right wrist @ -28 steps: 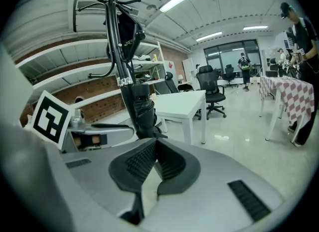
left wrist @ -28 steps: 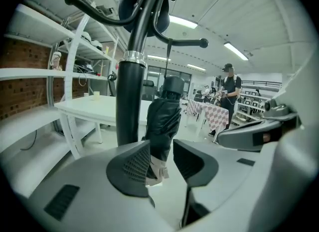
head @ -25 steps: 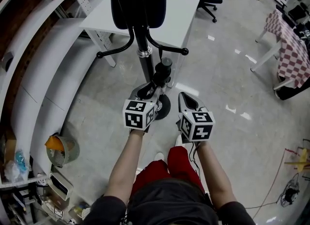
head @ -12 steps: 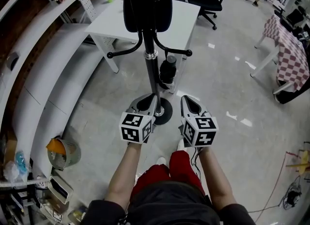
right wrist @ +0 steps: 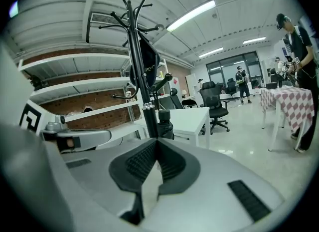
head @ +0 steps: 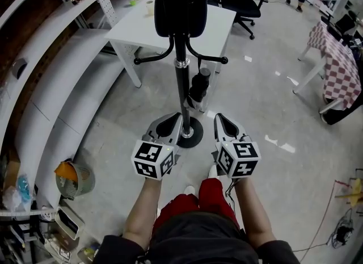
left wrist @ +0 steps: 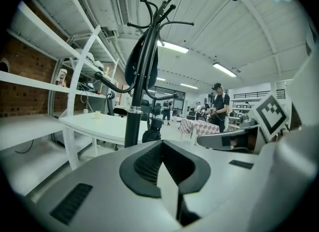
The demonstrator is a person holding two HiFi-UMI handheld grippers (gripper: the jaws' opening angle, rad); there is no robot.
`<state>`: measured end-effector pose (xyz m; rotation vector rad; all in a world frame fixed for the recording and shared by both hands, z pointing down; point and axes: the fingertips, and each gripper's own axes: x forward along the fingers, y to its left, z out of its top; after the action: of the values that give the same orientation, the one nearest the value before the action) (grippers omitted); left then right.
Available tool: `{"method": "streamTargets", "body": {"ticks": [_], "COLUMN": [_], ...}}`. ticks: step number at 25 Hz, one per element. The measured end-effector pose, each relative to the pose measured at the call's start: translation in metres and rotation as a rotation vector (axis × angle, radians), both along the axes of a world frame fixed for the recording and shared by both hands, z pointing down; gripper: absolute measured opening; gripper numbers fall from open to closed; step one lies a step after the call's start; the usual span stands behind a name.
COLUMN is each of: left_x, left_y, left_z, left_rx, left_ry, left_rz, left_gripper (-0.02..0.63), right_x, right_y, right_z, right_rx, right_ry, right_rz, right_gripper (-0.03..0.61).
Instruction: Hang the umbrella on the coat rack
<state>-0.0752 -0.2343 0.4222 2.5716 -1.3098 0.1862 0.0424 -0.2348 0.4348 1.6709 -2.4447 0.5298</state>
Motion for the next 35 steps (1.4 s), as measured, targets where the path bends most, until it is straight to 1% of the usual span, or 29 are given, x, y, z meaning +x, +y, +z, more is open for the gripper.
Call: {"method": "streamTargets", "body": {"ticks": [5,10,15,20,25,35], "left_x": [-0.009,-0.025,-0.033,-0.039,-0.043,-0.046], "left_y": [0.013,0.025,0.037,0.047,0.055,0.068], "left_z": [-0.011,-0.024,-0.034,-0.036,-0.038,-0.053], "left_rx": [0.019,0.049,0.066,0.063,0.078,0.107], "left_ry": [0.013,0.026,0.046,0.061,0.045,0.054], "left_rz": [-0.015,-0.049,-0.066,-0.072,-0.073,-0.066], "left_gripper": [0.012,0.012,0.012,0.012,0.012,0.011], "right_x": [-0.001,-0.003,-0.008,-0.011,-0.02,-0.022], "right_y": [0.012,0.025,0.037,0.047,0.058,0.078], "right_z": [-0.012,-0.027,-0.041,-0.049,-0.052,-0.063], "right_rx": [0.027,0.064,0.103,0.129,0.145,0.167], "right_ry": [-0.005,-0.02,-0.026,-0.024,-0.018,-0.022], "right_rz": [0.007,0.018,0.006,-0.001,-0.016,-0.012], "right_gripper": [0.017,0.017,0.017,0.017,0.017,0.017]}}
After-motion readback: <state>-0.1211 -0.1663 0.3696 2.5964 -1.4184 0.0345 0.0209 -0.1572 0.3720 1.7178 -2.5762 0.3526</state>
